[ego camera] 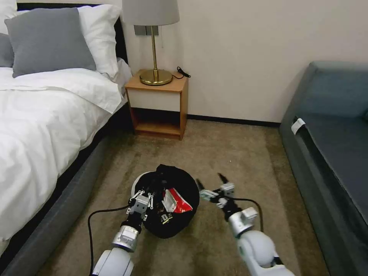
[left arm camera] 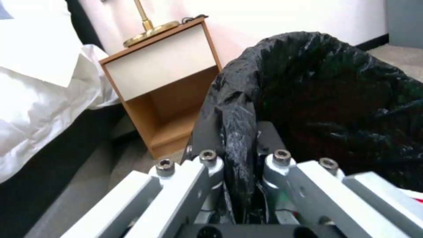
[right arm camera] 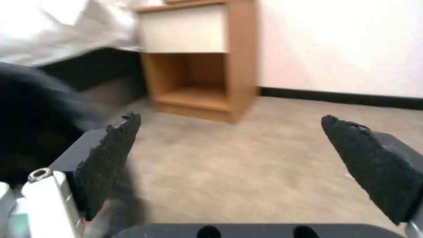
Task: Pick up the trash bin, then pick up the garbage on the floor and place it into the trash bin.
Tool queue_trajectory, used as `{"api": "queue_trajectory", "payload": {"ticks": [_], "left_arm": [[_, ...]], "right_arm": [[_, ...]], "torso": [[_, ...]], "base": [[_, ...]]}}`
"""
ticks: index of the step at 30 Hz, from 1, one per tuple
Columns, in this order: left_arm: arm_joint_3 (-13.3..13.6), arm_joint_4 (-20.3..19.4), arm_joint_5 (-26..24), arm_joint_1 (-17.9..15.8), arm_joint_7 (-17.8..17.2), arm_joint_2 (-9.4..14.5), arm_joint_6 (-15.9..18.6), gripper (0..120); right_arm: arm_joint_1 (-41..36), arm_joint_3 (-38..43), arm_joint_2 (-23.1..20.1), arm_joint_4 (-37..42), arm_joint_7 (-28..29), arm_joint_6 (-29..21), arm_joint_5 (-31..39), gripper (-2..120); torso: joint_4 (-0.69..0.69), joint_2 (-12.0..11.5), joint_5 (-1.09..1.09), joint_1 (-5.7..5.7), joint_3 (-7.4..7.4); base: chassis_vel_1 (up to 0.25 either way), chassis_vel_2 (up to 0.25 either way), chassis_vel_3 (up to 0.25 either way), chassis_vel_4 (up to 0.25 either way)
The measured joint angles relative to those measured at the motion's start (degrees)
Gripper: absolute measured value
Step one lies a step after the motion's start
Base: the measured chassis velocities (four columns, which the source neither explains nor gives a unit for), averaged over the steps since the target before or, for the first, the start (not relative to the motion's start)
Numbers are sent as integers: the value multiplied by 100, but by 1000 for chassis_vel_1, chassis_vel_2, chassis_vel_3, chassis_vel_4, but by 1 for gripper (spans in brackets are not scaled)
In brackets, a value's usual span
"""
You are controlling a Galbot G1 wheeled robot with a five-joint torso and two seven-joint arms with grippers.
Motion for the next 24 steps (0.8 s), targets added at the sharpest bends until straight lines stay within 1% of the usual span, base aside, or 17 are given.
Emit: {"api": "queue_trajectory", "payload": {"ticks": [1, 2, 5, 10, 16, 17, 18, 19, 20, 22, 24], "left_arm": [[-20, -19, -11, 19, 2, 5, -10, 6], [-20, -19, -11, 19, 2, 5, -10, 6], [-30, -58, -20, 51, 5, 11, -37, 6], [-37, -99, -71, 53, -9, 2, -41, 6], [-39, -168, -205, 46, -108, -26, -36, 6], [-38, -191, -308, 45, -158, -53, -13, 6], [-38, -191, -308, 45, -158, -53, -13, 6], [-21, -216, -478, 44, -229, -83, 41, 6], [-15, -223, -540, 43, -254, -92, 61, 6], [23, -267, -1071, 14, -472, -160, 241, 6], [24, -268, -1131, 7, -491, -168, 260, 6]], "right_arm": [[-56, 229, 3, -88, 89, 5, -9, 100], [-56, 229, 3, -88, 89, 5, -9, 100], [-162, 601, 10, -308, 278, 6, -42, 100], [-232, 847, 43, -478, 420, -9, -39, 100], [-317, 1116, 113, -636, 517, 2, -36, 100], [-328, 1205, 141, -679, 522, 21, -32, 100], [-328, 1205, 141, -679, 522, 21, -32, 100], [-332, 1272, 161, -709, 525, 41, -27, 100], [-334, 1291, 166, -718, 526, 46, -24, 100], [-359, 1415, 180, -747, 534, 75, 14, 100], [-367, 1433, 180, -747, 534, 80, 21, 100]], "torso": [[0, 0, 1, 0, 0], [0, 0, 1, 0, 0], [0, 0, 0, 0, 0], [0, 0, 0, 0, 0], [0, 0, 0, 0, 0], [0, 0, 0, 0, 0], [0, 0, 0, 0, 0], [0, 0, 0, 0, 0], [0, 0, 0, 0, 0], [0, 0, 0, 0, 0], [0, 0, 0, 0, 0]], "base": [[0, 0, 0, 0], [0, 0, 0, 0], [0, 0, 0, 0], [0, 0, 0, 0], [0, 0, 0, 0], [0, 0, 0, 0], [0, 0, 0, 0], [0, 0, 0, 0], [0, 0, 0, 0], [0, 0, 0, 0], [0, 0, 0, 0]]}}
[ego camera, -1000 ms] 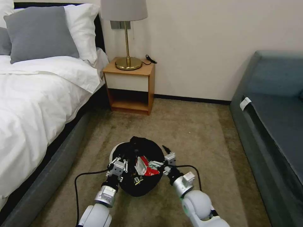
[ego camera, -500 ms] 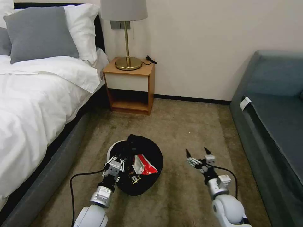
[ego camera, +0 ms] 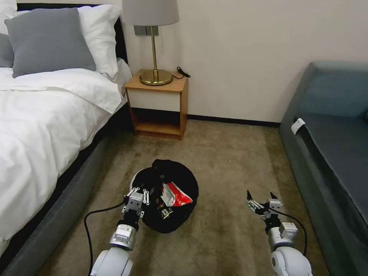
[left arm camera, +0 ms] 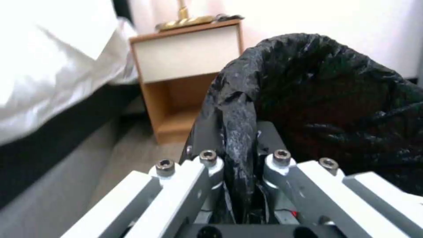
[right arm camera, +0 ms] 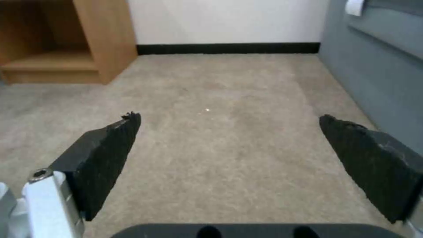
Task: Pick up the trash bin, then pick up the garbage on the floor and place it into the trash bin.
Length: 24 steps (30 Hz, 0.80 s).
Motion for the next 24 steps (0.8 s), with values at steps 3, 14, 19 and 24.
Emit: {"api": "queue_trajectory", "payload": {"ticks": [3, 14, 19, 24], "left_arm": [[-9, 26, -305, -72, -72, -56, 67, 6], [-425, 545, -2620, -854, -514, -120, 742, 6], [-497, 753, -3006, -996, -506, -93, 735, 6], [-408, 1025, -4005, -1219, -326, -151, 520, 6]], "right_arm": [[-54, 78, 0, 2, -1, 22, 25, 100], [-253, 307, 15, 126, -19, 120, 18, 100], [-314, 382, 24, 180, -37, 156, 16, 100], [-287, 420, 73, 150, -43, 170, -6, 100]], "torso": [[-1, 0, 0, 0, 0], [0, 0, -1, 0, 0], [1, 0, -1, 0, 1], [0, 0, 1, 0, 0]], "base": [[0, 0, 0, 0], [0, 0, 0, 0], [0, 0, 0, 0], [0, 0, 0, 0]]}}
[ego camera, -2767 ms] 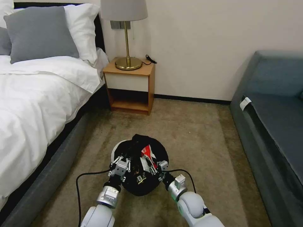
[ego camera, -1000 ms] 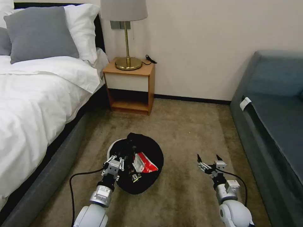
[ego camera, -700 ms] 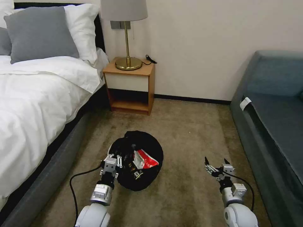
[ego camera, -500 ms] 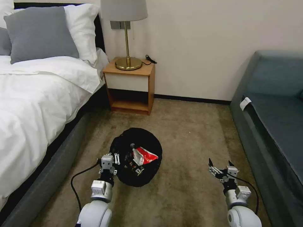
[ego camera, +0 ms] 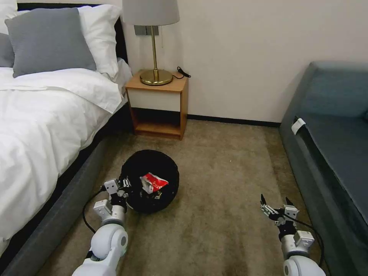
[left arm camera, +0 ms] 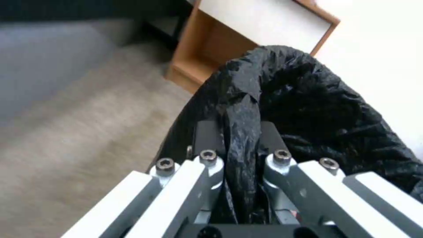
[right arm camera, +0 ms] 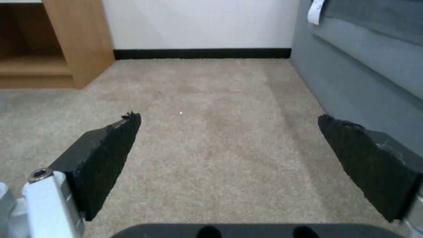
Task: Pick up the trash bin, then pick up the garbage on the floor and place it into the trash bin.
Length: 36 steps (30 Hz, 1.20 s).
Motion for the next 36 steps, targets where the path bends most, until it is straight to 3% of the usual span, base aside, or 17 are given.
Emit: {"api": "queue_trajectory", "payload": {"ticks": [1, 4, 8, 20, 27, 31, 34, 36], "left_arm": [[0, 0, 0, 0, 0, 0, 0, 6], [62, 148, -772, -198, 78, -96, -112, 6], [73, 405, -1276, -419, 104, -192, -190, 6], [110, 962, -1195, -752, -46, -249, -184, 6], [111, 1180, -1147, -857, -406, -249, 173, 6], [92, 1219, -1141, -889, -468, -277, 199, 18], [57, 1219, -1135, -889, -489, -288, 182, 34], [54, 1214, -1134, -885, -489, -287, 182, 35]], "right_arm": [[0, 0, 0, 0, 0, 0, 0, 100], [49, 2, 30, -50, -2, 0, -7, 100], [135, -9, 38, -176, -4, -2, -35, 100], [442, -79, 51, -597, -5, -25, -59, 100], [617, -164, 89, -872, -8, -17, -87, 100], [661, -202, 102, -941, -13, -7, -91, 100], [664, -222, 104, -967, -17, 2, -97, 100], [662, -222, 104, -967, -17, 4, -97, 100]], "torso": [[0, 0, 0, 0, 0], [0, 0, -1, 0, 0], [0, 0, -1, 0, 0], [0, 0, -1, 0, 0], [0, 0, -1, 0, 0], [0, 0, -2, 0, 0], [0, 0, -1, 0, 0], [0, 0, -1, 0, 0]], "base": [[0, 0, 0, 0], [0, 0, 0, 0], [0, 0, 0, 0], [0, 0, 0, 0], [0, 0, 0, 0], [0, 0, 0, 0], [0, 0, 0, 0], [0, 0, 0, 0]]}}
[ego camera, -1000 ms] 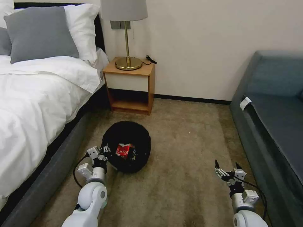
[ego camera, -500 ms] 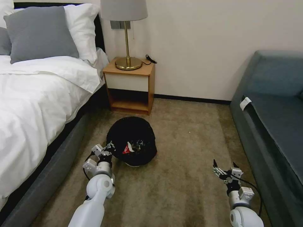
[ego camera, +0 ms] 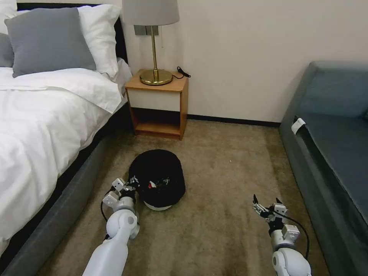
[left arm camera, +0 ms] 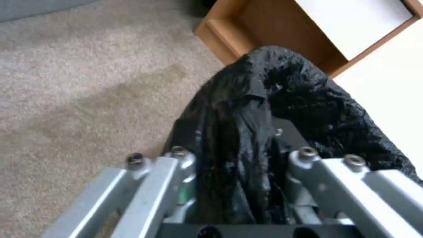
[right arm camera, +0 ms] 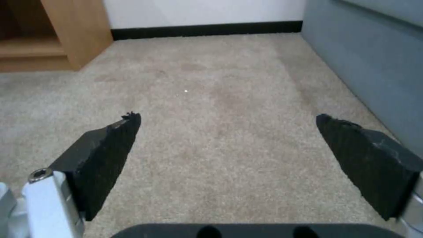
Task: Pick up the trash bin, then pick up the garbage on the floor and place it into the trash bin.
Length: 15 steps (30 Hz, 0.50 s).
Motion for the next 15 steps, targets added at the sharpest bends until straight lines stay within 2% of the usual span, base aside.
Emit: {"api": "queue_trajectory", "payload": {"ticks": [1, 4, 5, 6, 9, 10, 12, 15], "left_arm": [[-17, -32, 12, 29, -3, 13, 0, 44], [-32, -74, 30, 67, -22, 20, 7, 51], [-50, -125, 52, 113, -43, 29, 24, 58], [-50, -125, 52, 113, -43, 29, 24, 58], [-83, -277, 217, 240, -52, 60, 55, 74], [-83, -277, 217, 240, -52, 60, 55, 74], [-119, -418, 455, 349, -19, 108, 71, 84], [-157, -537, 676, 435, 37, 159, 76, 92]], "right_arm": [[-12, 0, -7, -1, -1, 7, -1, 100], [-33, 2, -15, 3, -2, 17, -1, 100], [-61, 8, -18, 32, -3, 20, -2, 100], [-61, 8, -18, 32, -3, 20, -2, 100], [-135, 21, -14, 161, -3, 22, -3, 100], [-135, 21, -14, 161, -3, 22, -3, 100], [-196, 28, 1, 289, -2, 22, -3, 100], [-253, 30, 20, 394, -1, 22, -10, 100]], "torso": [[0, 0, 0, 0, 0], [0, 0, 0, 0, 0], [0, 0, 0, 0, 0], [0, 0, 0, 0, 0], [0, 0, 0, 0, 0], [0, 0, 0, 0, 0], [0, 0, 0, 0, 0], [0, 0, 0, 0, 0]], "base": [[0, 0, 0, 0], [0, 0, 0, 0], [0, 0, 0, 0], [0, 0, 0, 0], [0, 0, 0, 0], [0, 0, 0, 0], [0, 0, 0, 0], [0, 0, 0, 0]]}}
